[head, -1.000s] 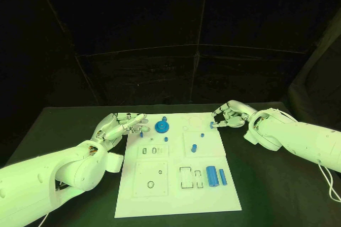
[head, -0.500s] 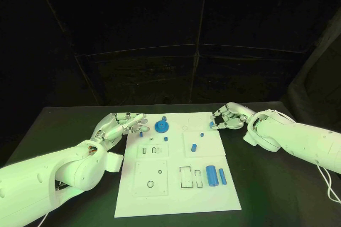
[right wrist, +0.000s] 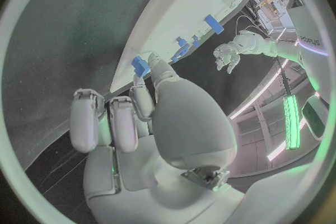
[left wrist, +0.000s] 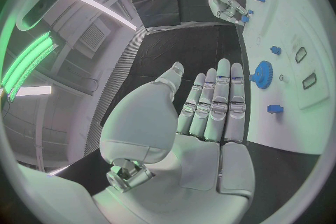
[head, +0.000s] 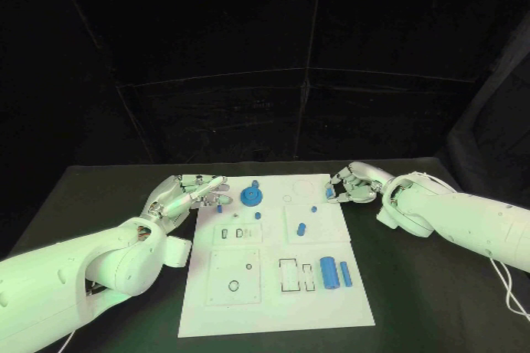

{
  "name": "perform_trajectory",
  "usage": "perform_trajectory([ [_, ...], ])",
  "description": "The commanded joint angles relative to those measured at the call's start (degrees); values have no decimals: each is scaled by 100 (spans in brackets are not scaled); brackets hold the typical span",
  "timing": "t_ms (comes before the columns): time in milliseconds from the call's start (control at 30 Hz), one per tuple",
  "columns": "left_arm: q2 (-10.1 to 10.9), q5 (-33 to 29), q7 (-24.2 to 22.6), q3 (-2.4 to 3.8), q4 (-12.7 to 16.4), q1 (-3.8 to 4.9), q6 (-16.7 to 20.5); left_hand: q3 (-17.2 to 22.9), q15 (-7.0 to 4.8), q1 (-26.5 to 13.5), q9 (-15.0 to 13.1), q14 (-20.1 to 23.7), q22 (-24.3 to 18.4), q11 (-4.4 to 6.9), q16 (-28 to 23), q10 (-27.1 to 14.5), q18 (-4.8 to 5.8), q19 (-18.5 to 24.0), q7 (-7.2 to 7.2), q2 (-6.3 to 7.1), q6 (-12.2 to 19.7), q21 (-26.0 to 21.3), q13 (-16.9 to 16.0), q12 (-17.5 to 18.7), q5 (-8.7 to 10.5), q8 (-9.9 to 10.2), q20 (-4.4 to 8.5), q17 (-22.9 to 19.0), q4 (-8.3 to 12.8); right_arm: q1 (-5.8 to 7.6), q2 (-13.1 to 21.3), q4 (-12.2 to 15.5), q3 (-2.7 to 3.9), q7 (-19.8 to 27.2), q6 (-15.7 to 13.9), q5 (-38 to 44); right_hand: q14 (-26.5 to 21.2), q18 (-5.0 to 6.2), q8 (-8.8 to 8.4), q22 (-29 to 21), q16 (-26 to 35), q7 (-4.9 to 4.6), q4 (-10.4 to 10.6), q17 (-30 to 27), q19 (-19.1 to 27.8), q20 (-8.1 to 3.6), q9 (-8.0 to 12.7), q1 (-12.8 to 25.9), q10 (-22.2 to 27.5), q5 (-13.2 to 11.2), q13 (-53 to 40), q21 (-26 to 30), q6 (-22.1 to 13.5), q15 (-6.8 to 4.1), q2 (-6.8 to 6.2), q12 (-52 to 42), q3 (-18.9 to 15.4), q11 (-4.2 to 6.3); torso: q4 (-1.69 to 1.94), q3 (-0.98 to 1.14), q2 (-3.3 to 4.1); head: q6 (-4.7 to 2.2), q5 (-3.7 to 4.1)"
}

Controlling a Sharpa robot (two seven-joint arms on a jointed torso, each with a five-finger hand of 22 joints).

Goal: Assemble the parts on the task board

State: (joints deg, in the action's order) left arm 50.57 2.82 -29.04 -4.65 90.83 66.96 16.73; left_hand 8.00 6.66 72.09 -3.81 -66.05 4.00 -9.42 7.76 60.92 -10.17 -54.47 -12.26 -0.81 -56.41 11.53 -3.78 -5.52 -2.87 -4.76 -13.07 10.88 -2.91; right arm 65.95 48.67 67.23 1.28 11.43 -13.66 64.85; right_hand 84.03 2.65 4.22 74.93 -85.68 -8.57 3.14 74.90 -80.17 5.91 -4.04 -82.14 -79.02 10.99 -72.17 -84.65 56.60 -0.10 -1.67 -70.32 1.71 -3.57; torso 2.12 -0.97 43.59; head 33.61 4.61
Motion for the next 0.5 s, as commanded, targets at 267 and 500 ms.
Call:
perform_trajectory([
  [267,-4,26,-4,4,8,6,-68,7,16,-15,8,18,-8,-17,-34,-1,-36,-7,-53,-41,4,-24,8,25,-2,28,-29,10,26,1,-78,-70,2,2,51,105,406,22,-15,252,-21,9,-117,597,-59,-13,18,-116,-26,-192,-23,-22,122,-61,229,-61,230,24,1,1,0,11,14],
  [500,-3,26,3,4,10,6,-76,17,17,-10,8,18,-9,-19,-38,-3,-37,-7,-55,-56,5,-27,8,30,-2,31,-31,11,30,-1,-122,-94,3,8,-15,140,413,13,26,298,-33,52,-188,629,-92,-27,4,-150,-48,-336,-57,-40,302,-83,372,-97,454,57,1,4,0,8,-1],
])
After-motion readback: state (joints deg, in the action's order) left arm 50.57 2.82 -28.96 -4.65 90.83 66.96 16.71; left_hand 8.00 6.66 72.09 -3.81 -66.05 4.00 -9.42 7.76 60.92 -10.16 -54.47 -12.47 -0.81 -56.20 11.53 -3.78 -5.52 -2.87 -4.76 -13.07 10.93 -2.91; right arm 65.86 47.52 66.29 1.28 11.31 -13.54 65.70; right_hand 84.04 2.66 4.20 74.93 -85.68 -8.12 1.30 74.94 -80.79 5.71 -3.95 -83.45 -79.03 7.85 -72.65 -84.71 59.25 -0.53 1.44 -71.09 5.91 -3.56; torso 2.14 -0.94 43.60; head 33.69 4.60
